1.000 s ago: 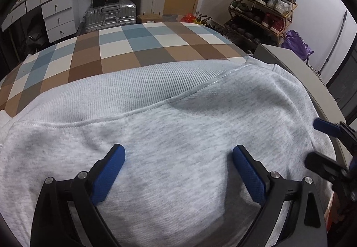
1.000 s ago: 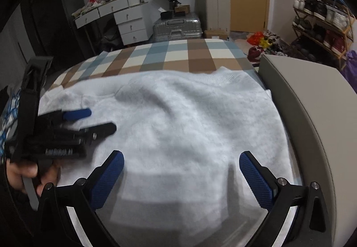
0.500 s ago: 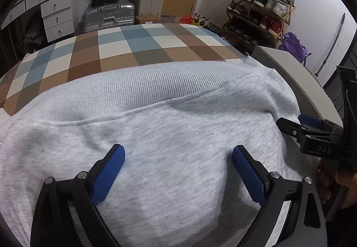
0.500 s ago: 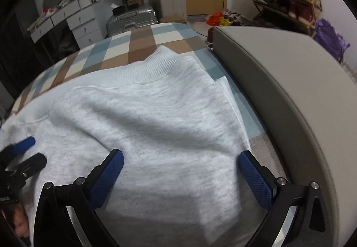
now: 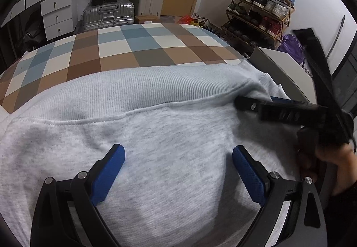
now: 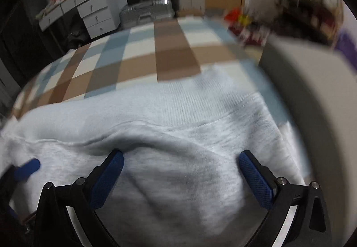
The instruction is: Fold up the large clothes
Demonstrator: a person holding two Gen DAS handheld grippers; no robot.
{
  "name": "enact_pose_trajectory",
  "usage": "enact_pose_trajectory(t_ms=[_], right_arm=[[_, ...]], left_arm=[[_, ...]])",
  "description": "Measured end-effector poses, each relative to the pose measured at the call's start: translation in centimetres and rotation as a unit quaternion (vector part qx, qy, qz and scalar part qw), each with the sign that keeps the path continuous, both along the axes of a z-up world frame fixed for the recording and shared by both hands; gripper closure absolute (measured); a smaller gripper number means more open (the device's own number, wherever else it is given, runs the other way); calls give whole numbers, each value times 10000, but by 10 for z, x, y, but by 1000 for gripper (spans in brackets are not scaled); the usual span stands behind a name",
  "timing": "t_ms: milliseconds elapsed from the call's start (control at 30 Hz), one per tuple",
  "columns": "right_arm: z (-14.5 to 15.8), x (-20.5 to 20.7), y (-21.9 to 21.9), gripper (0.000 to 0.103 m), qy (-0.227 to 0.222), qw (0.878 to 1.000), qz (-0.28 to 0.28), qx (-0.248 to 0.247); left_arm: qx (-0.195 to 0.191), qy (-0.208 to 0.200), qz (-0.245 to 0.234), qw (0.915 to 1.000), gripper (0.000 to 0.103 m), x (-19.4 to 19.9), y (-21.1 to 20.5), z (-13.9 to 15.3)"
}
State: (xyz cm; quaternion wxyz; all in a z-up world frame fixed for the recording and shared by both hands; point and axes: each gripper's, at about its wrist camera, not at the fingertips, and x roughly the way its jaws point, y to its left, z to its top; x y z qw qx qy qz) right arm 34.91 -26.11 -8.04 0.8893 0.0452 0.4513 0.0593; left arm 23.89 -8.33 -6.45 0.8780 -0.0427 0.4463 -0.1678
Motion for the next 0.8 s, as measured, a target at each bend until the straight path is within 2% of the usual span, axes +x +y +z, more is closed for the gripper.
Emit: enact_pose_trajectory(t_ms=[133,267,333,400,467,533,633,700,733,800], right_arm=[[4,-3,0,0,120,9999,73,-70],[32,-26,-2,0,-428,9980,-53,-452],[30,-24,-9,0,-400,9971,-194,-622],[11,-9,-12,0,-154,9985,-114,-517],[-1,-7,-13,0,-168,9987,-75,-472],[3,-11,-10,0,-230,9977,-57,-630],[13,-13,-11,0,-47,9978,-117,-655],[29,-26,-10,1,-280,9971,-202,-674],[35,-34,-8,1,-411,9970,-149,-639],[34,-45,0,0,-380,9982,163,-446]], left_arm=[[-13,-7,1,10000,9,-1,0,0],[-18,-8,1,10000,9,0,2,0],[3,-10,0,10000,8,0,1,0],[12,-9,4,10000,9,-1,1,0],[8,-5,8,10000,9,-1,1,0],[-5,-9,8,10000,9,-1,1,0],[-20,-10,7,10000,9,-1,1,0],[-24,-12,6,10000,9,-1,1,-1],[-17,-11,6,10000,8,-1,1,-1],[-3,-12,5,10000,8,-1,1,-1]])
